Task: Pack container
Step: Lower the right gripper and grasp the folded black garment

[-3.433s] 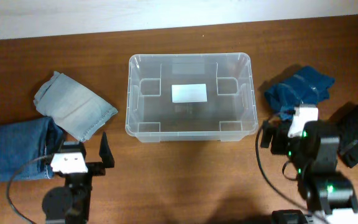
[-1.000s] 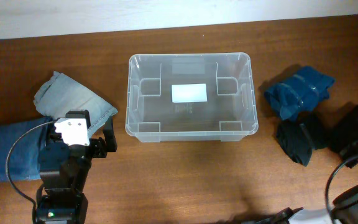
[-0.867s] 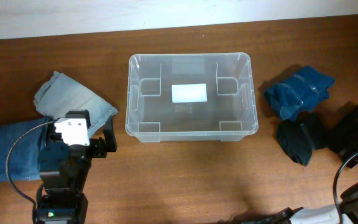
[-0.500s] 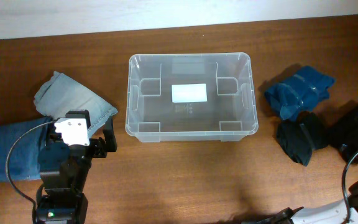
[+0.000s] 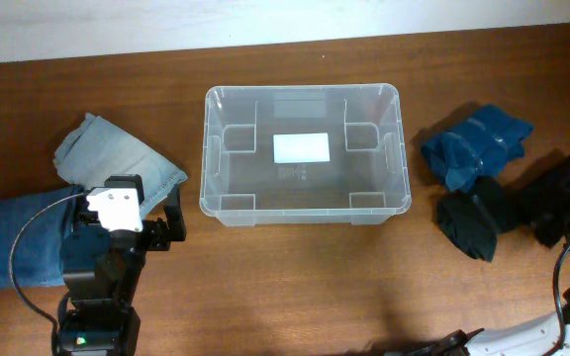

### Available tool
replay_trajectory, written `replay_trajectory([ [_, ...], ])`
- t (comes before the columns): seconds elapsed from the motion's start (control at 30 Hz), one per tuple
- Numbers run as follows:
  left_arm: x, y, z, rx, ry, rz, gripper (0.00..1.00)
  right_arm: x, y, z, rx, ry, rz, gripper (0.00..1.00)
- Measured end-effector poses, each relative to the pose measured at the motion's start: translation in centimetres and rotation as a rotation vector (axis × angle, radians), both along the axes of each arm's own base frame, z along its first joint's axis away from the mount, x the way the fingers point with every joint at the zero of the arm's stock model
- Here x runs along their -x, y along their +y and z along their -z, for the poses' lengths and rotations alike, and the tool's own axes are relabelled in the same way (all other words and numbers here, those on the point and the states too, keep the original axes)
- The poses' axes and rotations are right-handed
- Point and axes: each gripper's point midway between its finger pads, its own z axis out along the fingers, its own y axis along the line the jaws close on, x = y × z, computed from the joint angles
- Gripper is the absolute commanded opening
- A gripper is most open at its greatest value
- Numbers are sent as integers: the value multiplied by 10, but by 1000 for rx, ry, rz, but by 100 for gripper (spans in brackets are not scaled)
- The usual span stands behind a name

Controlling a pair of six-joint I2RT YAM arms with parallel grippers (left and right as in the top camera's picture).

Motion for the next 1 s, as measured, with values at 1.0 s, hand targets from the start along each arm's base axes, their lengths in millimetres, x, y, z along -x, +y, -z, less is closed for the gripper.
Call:
replay_trajectory([
  [1.0,0,0,0,0,1,0,100,-97,279,-304,257,-455,-768,27],
])
